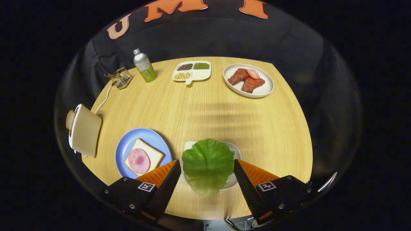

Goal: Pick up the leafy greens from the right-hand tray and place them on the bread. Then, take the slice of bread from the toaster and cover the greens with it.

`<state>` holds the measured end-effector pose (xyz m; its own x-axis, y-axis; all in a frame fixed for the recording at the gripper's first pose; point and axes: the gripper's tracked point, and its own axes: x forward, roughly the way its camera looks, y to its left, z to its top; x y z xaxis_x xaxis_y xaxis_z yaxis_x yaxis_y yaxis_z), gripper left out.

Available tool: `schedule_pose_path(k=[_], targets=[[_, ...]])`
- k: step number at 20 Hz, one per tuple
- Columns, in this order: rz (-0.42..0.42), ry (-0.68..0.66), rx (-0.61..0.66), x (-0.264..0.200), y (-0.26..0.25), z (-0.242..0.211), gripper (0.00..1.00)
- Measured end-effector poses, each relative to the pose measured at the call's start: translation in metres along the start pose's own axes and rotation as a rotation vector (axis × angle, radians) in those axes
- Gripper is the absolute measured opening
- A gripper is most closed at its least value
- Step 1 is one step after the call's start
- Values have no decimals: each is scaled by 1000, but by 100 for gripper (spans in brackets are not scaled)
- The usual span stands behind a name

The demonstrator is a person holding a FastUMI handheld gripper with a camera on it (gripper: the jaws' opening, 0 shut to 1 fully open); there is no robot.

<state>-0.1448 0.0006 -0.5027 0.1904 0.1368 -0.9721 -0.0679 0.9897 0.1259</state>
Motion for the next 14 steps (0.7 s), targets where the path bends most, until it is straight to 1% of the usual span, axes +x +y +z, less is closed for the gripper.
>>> schedule_pose_path(k=[6,9,12,14], targets=[[2,118,-9,42,2,-21,97],[-16,168,-17,60,1,-29,96],[-16,206,-11,75,2,-35,94],[-34,195,-20,82,2,-33,92]])
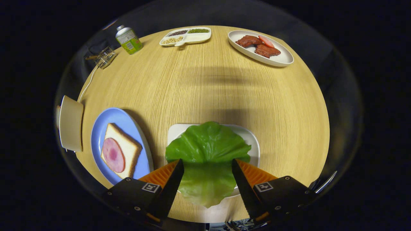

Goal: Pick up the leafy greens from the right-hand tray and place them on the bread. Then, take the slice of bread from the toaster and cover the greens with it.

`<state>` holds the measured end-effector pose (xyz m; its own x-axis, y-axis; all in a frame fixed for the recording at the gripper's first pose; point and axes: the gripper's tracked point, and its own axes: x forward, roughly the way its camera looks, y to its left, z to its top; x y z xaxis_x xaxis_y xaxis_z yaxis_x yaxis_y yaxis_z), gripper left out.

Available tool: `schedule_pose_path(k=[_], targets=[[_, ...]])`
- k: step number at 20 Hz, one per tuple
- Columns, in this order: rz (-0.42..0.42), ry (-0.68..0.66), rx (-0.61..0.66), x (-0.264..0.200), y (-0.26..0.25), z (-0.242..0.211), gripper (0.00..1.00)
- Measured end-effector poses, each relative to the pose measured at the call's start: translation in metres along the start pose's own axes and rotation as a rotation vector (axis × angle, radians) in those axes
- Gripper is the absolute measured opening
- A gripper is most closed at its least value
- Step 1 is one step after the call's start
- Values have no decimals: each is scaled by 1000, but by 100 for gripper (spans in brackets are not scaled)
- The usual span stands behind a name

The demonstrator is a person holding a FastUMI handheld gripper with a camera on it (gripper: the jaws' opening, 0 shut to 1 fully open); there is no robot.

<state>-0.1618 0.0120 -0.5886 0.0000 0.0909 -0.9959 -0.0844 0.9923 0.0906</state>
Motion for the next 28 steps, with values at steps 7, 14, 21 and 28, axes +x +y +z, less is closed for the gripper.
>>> schedule_pose_path(k=[7,14,21,28], targets=[[-9,33,22,-2,-1,0,90],[-23,38,55,-4,2,-2,83],[-46,23,83,-5,7,-1,18],[-16,-17,128,-21,10,0,1]])
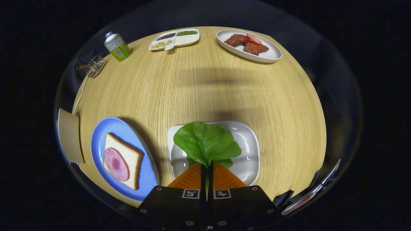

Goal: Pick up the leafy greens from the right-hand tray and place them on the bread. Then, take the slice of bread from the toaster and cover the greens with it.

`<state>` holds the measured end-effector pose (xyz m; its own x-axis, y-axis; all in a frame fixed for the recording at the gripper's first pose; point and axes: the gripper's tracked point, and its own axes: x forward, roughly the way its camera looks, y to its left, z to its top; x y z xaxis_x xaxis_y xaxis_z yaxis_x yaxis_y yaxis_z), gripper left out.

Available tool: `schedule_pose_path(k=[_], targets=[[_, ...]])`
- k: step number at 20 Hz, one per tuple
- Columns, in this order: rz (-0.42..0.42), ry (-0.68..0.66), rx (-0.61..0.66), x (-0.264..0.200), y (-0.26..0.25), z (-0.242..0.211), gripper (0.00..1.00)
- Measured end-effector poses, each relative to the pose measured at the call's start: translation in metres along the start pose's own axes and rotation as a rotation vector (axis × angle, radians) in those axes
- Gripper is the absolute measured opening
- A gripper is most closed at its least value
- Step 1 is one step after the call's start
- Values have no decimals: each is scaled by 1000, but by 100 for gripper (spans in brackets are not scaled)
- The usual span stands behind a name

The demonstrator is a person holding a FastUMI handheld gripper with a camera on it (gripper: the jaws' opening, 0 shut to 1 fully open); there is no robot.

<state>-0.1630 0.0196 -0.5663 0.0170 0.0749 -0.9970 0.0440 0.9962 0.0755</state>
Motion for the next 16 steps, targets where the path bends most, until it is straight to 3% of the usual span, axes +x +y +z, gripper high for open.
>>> schedule_pose_path(k=[12,16], targets=[[233,-91,15,-72,74,8,3],[247,-88,-73,-70,98,5,3]])
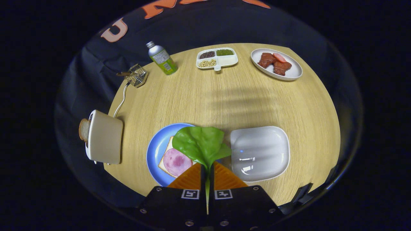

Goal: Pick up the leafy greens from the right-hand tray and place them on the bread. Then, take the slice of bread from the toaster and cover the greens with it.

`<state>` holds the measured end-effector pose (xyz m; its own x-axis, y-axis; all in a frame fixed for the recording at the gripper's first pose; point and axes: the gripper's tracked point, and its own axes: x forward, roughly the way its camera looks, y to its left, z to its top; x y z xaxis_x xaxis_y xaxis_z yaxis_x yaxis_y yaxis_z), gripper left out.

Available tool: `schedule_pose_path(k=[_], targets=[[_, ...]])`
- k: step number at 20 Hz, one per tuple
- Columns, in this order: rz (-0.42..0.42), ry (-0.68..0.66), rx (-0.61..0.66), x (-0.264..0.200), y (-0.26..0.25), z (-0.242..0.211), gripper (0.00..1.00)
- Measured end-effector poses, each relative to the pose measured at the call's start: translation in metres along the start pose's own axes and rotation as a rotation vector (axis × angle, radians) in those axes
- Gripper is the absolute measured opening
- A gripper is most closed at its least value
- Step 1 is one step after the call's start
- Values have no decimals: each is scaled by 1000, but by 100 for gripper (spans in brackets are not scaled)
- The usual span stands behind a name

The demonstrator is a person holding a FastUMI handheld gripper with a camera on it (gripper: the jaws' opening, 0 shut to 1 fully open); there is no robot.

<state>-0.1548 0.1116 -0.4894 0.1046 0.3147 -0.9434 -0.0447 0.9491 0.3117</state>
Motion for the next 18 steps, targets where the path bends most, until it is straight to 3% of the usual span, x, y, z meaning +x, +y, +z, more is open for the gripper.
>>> schedule_pose_path(k=[12,18], targets=[[66,44,-137,24,65,-6,5],[46,37,-206,29,73,-8,15]])
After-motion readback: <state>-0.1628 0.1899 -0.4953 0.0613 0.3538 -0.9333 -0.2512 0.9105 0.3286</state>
